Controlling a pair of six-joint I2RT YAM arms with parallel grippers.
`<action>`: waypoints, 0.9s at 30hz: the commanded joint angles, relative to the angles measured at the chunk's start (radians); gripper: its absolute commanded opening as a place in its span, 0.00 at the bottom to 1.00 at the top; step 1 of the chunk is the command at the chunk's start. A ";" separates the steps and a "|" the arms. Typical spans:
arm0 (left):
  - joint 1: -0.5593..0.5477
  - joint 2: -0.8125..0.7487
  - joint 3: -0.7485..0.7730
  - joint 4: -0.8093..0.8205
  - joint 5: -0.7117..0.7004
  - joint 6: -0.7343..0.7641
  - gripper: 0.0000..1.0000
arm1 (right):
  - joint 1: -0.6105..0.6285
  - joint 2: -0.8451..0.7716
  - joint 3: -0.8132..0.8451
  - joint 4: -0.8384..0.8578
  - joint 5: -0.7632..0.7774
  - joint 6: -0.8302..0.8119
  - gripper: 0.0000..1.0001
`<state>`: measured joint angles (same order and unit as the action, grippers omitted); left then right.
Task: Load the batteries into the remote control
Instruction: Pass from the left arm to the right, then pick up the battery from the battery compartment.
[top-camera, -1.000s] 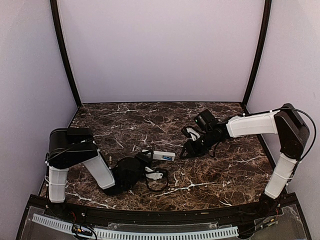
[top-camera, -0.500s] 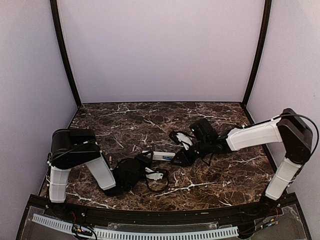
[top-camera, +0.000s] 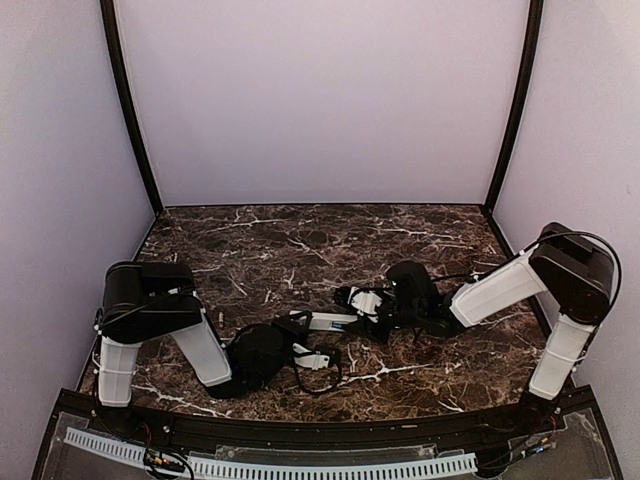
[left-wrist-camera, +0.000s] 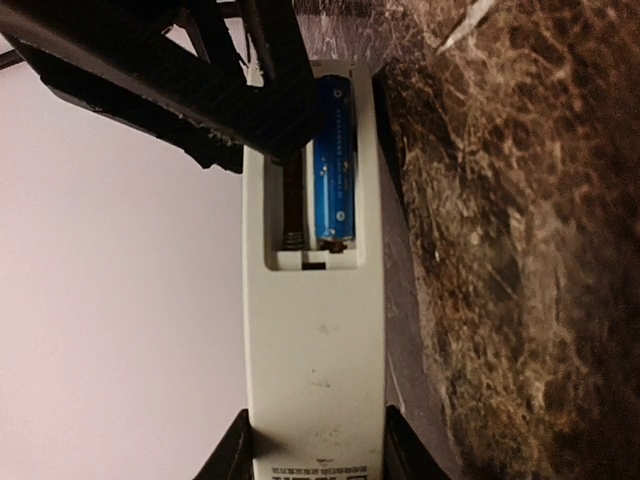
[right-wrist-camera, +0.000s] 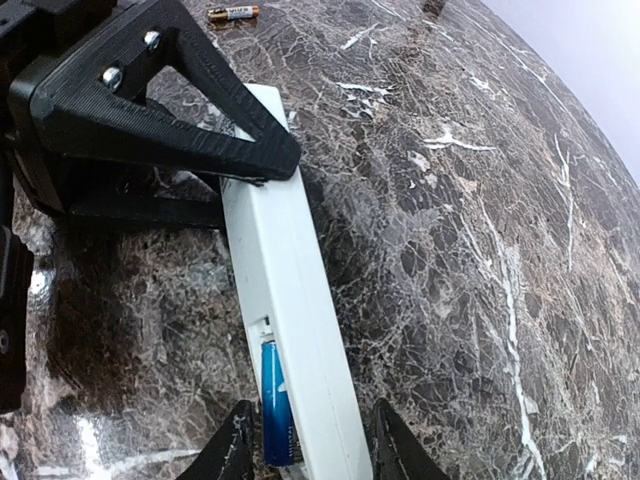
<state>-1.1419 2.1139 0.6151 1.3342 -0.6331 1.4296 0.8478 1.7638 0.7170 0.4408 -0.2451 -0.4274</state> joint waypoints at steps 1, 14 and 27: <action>-0.011 -0.054 -0.010 -0.062 0.003 -0.102 0.00 | 0.019 -0.052 -0.075 0.082 -0.005 -0.058 0.37; -0.013 -0.050 -0.018 0.004 0.016 -0.067 0.00 | -0.037 -0.083 0.099 -0.306 -0.147 0.153 0.41; -0.022 -0.048 -0.020 -0.008 0.019 -0.074 0.00 | -0.064 0.079 0.308 -0.555 -0.289 0.046 0.29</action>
<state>-1.1599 2.0861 0.6060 1.2930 -0.6140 1.3575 0.7830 1.8091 0.9863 -0.0170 -0.4557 -0.3473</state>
